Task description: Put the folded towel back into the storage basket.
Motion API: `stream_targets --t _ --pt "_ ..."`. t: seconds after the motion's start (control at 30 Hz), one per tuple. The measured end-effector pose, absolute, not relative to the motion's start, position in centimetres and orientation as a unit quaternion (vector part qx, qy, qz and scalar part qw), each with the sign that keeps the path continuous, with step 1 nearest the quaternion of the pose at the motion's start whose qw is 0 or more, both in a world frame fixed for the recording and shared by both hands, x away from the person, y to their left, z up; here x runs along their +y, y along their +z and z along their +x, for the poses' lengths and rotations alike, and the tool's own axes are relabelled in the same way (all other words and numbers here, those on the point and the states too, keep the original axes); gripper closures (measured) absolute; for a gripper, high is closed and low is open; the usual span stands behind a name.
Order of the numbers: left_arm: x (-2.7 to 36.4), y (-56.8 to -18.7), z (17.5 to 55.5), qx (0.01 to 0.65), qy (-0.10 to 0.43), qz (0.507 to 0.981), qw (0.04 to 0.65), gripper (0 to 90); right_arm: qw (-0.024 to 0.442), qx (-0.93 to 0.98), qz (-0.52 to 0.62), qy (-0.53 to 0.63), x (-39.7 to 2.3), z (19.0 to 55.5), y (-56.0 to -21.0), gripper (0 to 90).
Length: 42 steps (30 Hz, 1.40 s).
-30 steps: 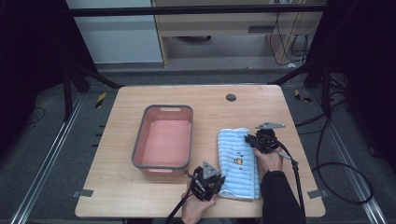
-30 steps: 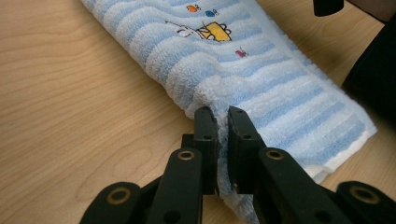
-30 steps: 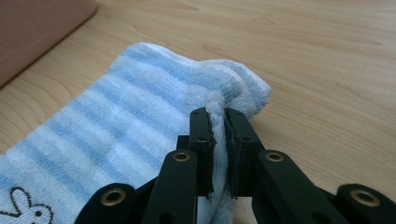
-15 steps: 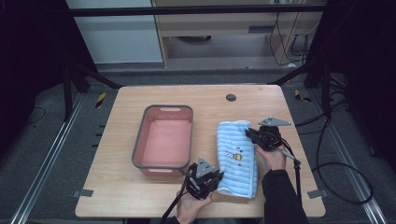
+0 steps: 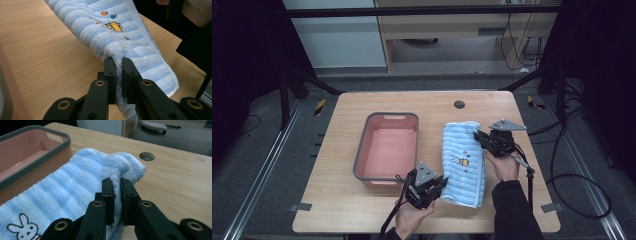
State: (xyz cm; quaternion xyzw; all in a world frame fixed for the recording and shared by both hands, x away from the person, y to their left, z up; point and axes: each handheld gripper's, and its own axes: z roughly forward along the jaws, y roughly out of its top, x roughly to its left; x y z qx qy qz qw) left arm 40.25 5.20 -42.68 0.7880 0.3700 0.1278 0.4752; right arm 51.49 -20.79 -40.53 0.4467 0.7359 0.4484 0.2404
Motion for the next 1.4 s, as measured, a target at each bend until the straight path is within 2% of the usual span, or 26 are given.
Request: stream_targets --t 0.47,0.7,1.4 --pt "6.9 -39.4 40.4 0.360 0.143 0.781 0.490 83.8 0.255 0.731 0.431 0.464 -19.1 51.7 -37.0 83.0" --pt "8.3 -37.8 40.4 0.360 0.169 0.773 0.494 83.8 0.263 0.726 0.423 0.474 -17.6 51.9 -35.1 83.0" --pt "13.2 -35.2 40.9 0.372 0.210 0.753 0.500 83.7 0.264 0.724 0.406 0.492 -12.9 53.5 -32.2 83.0"
